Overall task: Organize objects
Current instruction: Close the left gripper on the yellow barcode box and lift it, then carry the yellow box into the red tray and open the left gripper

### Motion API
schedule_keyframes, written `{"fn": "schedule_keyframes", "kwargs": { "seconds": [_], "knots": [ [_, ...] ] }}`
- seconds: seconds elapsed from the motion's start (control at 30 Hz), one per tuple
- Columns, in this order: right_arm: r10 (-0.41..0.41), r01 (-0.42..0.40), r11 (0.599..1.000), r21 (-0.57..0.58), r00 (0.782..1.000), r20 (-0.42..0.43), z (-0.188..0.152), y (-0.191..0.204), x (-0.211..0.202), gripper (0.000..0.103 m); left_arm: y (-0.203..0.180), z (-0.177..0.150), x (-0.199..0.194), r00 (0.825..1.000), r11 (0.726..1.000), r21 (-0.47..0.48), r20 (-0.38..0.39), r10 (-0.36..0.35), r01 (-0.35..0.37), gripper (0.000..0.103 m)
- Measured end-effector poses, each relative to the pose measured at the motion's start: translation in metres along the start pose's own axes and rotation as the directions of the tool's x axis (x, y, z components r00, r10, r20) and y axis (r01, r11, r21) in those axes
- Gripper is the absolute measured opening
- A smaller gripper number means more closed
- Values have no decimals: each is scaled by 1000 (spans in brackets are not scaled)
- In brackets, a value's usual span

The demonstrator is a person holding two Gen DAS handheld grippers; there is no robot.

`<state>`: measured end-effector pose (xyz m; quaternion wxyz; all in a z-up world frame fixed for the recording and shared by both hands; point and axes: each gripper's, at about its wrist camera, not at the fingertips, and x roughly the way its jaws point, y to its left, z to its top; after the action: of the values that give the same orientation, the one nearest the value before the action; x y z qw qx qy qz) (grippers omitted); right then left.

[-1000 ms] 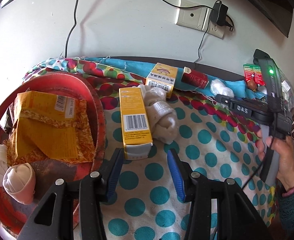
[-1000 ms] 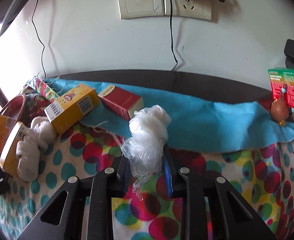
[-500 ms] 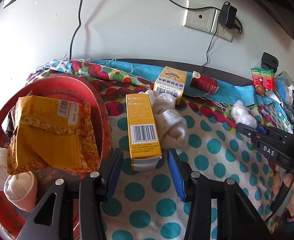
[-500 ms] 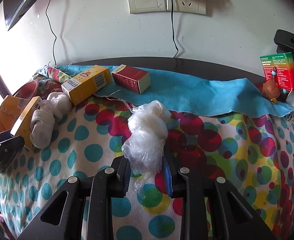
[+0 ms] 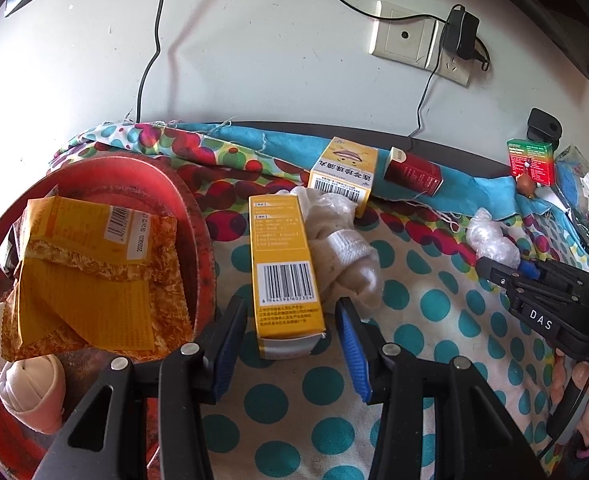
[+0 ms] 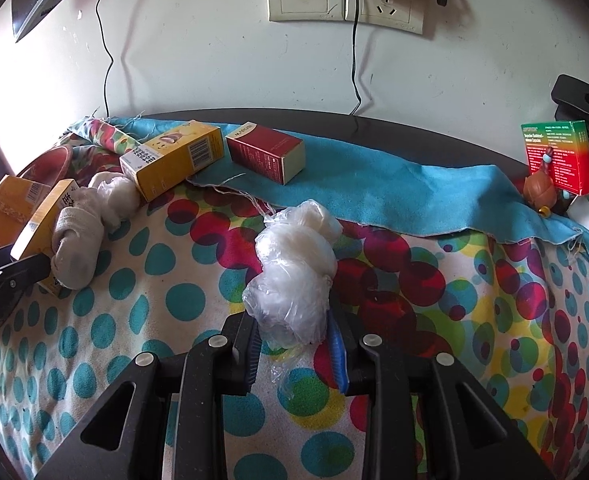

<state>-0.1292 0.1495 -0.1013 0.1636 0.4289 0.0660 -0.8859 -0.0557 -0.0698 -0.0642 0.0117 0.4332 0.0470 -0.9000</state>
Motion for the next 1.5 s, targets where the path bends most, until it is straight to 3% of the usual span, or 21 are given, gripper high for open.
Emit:
{"fn": "schedule_keyframes", "kwargs": {
  "seconds": [0.03, 0.07, 0.13, 0.77, 1.5],
  "knots": [
    [-3, 3, 1000, -3, 1000, -1, 0, 1, 0, 29, 0, 0, -1, 1000, 1000, 2, 3, -3, 3, 42],
    [-6, 6, 1000, -5, 1000, -1, 0, 1, 1, 29, 0, 0, 0, 1000, 1000, 6, -1, -3, 3, 33],
    [-2, 2, 1000, -1, 1000, 0, 0, 1, 1, 29, 1, 0, -1, 1000, 1000, 1, 3, 25, -25, 31],
    [-34, 34, 999, -11, 999, -3, 2, 2, 1, 29, -1, -5, -21, 999, 1000, 23, 33, -5, 4, 30],
    [-35, 35, 999, -8, 999, -4, 3, -1, 2, 29, 7, 4, -48, 996, 1000, -5, 86, 9, -9, 30]
  ]
}}
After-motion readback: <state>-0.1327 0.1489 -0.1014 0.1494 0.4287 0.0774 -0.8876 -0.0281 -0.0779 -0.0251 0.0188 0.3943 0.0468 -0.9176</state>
